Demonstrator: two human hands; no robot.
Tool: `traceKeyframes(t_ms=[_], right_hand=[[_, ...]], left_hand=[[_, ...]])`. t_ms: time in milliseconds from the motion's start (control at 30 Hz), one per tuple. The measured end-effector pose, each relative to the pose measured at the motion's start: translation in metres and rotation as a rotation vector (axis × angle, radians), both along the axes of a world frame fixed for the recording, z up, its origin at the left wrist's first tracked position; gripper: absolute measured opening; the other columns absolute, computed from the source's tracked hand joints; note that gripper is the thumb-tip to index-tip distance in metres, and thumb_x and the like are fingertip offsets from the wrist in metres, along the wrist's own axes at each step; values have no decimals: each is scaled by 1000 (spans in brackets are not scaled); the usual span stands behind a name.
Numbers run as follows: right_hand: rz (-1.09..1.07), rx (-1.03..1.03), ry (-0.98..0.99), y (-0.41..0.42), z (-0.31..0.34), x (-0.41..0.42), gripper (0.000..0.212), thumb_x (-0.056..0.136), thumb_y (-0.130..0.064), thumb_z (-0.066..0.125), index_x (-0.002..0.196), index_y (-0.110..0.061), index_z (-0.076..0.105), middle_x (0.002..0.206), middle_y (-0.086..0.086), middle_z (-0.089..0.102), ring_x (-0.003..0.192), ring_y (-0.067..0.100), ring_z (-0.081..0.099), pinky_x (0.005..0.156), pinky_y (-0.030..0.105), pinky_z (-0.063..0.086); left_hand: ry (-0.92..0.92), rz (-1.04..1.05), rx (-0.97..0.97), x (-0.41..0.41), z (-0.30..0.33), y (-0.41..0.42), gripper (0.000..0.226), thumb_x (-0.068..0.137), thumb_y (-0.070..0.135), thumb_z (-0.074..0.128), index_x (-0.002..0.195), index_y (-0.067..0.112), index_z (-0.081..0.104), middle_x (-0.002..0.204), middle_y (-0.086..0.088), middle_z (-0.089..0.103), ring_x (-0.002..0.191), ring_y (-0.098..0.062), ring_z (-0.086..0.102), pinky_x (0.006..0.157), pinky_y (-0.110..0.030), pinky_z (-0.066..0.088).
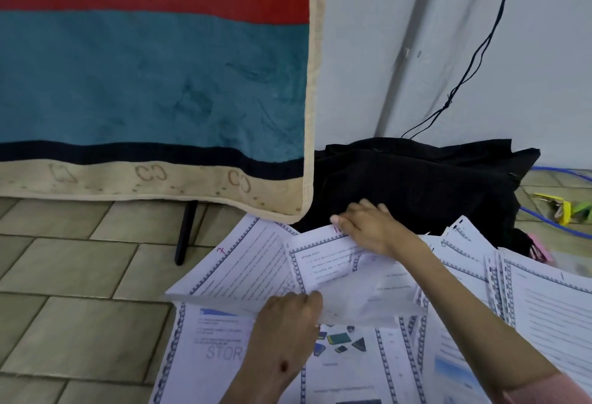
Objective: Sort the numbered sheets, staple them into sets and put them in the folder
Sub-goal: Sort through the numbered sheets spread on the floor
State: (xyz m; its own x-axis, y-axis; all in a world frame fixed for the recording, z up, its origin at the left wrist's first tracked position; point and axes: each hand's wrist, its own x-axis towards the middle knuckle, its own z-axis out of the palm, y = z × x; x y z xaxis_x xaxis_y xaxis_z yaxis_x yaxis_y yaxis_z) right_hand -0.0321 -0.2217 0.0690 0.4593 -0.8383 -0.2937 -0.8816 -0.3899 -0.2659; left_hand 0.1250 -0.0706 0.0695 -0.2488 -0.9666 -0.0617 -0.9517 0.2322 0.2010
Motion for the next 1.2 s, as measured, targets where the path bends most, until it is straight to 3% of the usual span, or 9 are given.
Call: traceKeyframes(t_ms=[133,300,367,467,633,733,867,1033,1200], right_hand=[[-56,-15,-210,18,28,-8,68,94,-53,12,103,-22,71,97,-6,59,101,7,44,107,40,22],[-84,97,-321,43,47,-24,91,70,-83,11,80,-14,69,85,-8,65,85,13,60,89,34,45],[-66,139,-289,51,48,-29,83,57,-93,30,81,-22,65,84,-14,60,84,9,58,83,30,47],[-2,134,-172,56,47,-32,56,65,-58,73,114,-33,60,113,-19,59,105,6,55,96,30,44],[75,-39,-123,64,38,-36,22,84,-24,66,105,-30,69,103,-15,62,100,9,59,95,33,44],[119,-50,-91,79,36,-46,24,79,-19,68,98,-33,70,107,-19,64,101,4,59,92,21,40],[79,31,-110,96,30,-62,33,76,-9,62,98,-32,68,108,-22,64,102,0,58,79,5,40],[44,123,-150,97,33,-67,24,77,-18,70,94,-35,69,104,-23,66,101,-2,58,82,6,41],[-21,502,-318,67,52,-57,25,76,-45,71,90,-25,74,95,-9,73,88,-4,64,86,14,47]], left_hand=[[307,98,114,12,-11,-6,29,95,37,46,118,22,54,139,12,37,124,-7,40,94,-21,37],[380,190,55,25,-7,-37,36,81,48,64,103,20,57,147,11,21,128,-11,34,98,-32,41],[443,233,94,27,-3,-48,35,79,44,67,95,24,44,134,7,40,114,-14,49,88,-35,47],[503,241,197,31,2,-57,38,80,46,65,105,29,42,105,11,53,101,-13,57,80,-30,46],[353,84,167,25,14,-42,30,87,46,56,111,30,62,101,9,64,98,-12,60,78,-27,45],[167,-85,24,15,8,-13,26,88,40,58,113,32,63,108,12,65,94,-8,60,78,-24,49],[-20,-181,-64,-2,-10,17,51,21,24,90,68,30,71,55,16,62,49,-7,57,35,-17,40],[-55,-142,-133,-11,-16,17,56,17,22,89,70,31,71,49,12,58,45,-11,55,33,-20,38],[-42,-167,-118,-6,-19,2,49,20,28,91,62,37,68,49,14,58,43,-9,53,33,-21,36]])
